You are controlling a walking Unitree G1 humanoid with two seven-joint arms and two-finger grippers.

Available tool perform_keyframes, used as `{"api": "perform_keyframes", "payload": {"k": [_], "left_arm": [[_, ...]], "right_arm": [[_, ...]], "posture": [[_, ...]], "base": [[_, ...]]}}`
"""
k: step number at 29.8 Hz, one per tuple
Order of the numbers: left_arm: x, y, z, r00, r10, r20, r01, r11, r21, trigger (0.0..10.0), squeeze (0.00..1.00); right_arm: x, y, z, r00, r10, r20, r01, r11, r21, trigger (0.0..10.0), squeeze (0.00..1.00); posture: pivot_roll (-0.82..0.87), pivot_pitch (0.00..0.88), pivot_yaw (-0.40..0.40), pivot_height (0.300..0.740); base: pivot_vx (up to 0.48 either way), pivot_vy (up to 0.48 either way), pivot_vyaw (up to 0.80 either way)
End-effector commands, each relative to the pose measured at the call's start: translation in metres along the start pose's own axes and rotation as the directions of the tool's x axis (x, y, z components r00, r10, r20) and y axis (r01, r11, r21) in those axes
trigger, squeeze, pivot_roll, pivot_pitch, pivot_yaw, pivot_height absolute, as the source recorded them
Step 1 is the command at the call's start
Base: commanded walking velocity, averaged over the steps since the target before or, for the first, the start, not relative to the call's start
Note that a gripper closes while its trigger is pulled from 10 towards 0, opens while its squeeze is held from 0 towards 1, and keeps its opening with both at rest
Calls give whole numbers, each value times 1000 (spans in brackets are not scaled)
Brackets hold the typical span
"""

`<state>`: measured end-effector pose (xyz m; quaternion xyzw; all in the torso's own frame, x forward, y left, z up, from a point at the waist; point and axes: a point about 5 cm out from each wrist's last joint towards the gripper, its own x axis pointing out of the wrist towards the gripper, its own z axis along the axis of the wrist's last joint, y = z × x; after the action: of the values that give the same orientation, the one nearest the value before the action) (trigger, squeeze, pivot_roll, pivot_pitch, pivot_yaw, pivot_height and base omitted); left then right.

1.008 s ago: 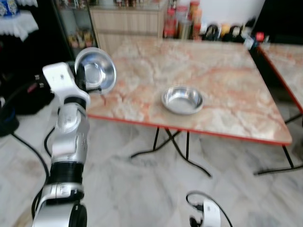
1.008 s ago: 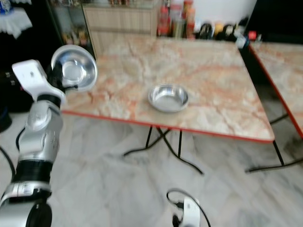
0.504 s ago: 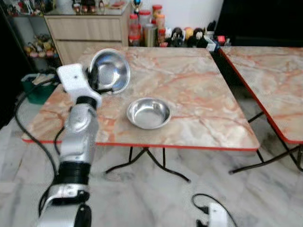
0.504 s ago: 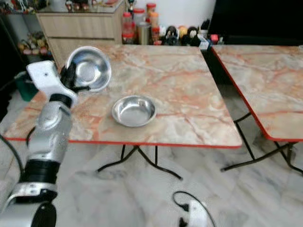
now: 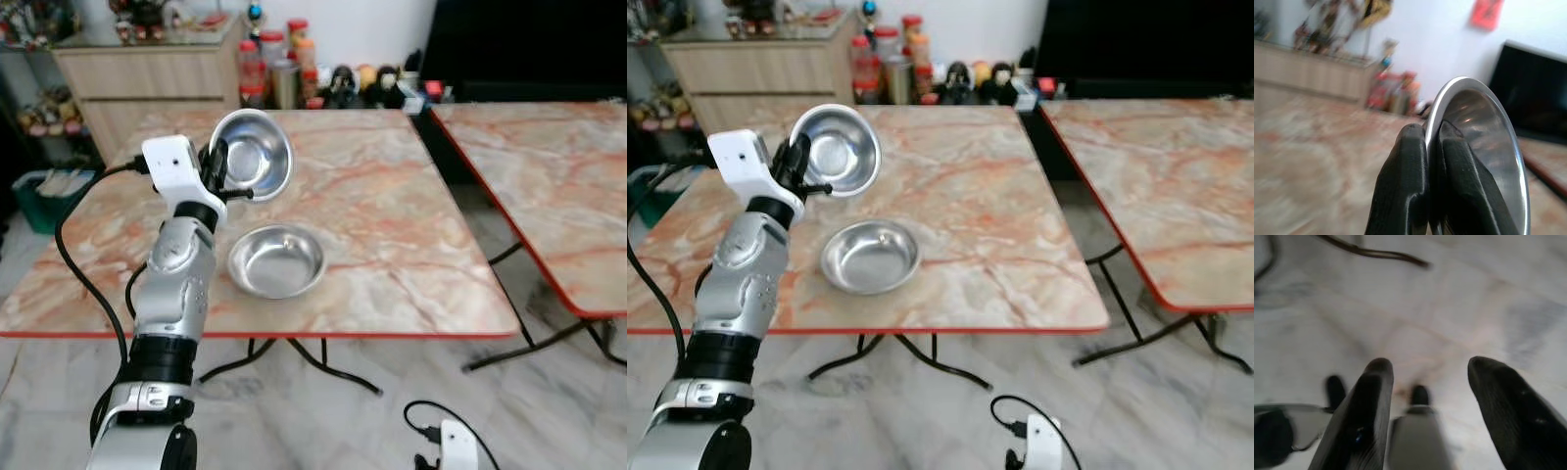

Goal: Setting the table

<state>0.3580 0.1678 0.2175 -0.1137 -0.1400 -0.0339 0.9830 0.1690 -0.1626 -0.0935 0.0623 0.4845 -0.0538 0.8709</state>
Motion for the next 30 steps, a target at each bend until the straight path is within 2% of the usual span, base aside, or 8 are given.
{"api": "perform_keyframes", "payload": {"k": [1, 2, 6, 8, 12, 15, 23, 30], "left_arm": [[2, -10, 2, 999, -34, 1, 34, 999, -30, 10000, 0], [0, -10, -6, 998, -39, -53, 36, 997, -65, 10000, 0], [-2, -9, -18, 987, -24, -157, 0, 988, -153, 10000, 0], [-3, -9, -18, 986, -25, -165, -2, 987, -160, 10000, 0], [-2, -17, -32, 955, -29, -294, -35, 977, -209, 10000, 0], [-1, -22, -34, 946, -39, -323, -41, 971, -237, 10000, 0], [2, -27, -38, 928, -5, -373, -92, 966, -242, 10000, 0], [4, -22, -42, 892, 35, -451, -136, 972, -193, 10000, 0]], "right_arm": [[-1, -9, -2, 1000, -24, -3, 24, 1000, 2, 10000, 0], [-1, -10, -2, 1000, -24, -3, 24, 1000, 1, 10000, 0], [-1, -10, -2, 1000, -24, -6, 24, 1000, -4, 10000, 0], [-1, -10, -2, 1000, -24, -6, 24, 1000, -4, 10000, 0], [-1, -10, -2, 1000, -22, -8, 22, 1000, -6, 10000, 0], [-1, -10, -2, 1000, -22, -8, 22, 1000, -6, 10000, 0], [-1, -9, -3, 1000, -22, -9, 22, 1000, -4, 10000, 0], [-1, -8, -3, 1000, -20, -9, 20, 1000, -1, 10000, 0]], "posture": [[56, 0, -16, 740], [54, 0, -15, 740], [56, 0, -14, 740], [56, 0, -14, 740], [57, 0, -16, 740], [56, 0, -16, 740], [56, 0, -14, 740], [57, 0, -10, 740]], "base": [[0, 0, 0], [0, 0, 0], [0, 0, 0], [0, 0, 0], [0, 0, 0], [0, 0, 0], [0, 0, 0], [0, 0, 0]]}}
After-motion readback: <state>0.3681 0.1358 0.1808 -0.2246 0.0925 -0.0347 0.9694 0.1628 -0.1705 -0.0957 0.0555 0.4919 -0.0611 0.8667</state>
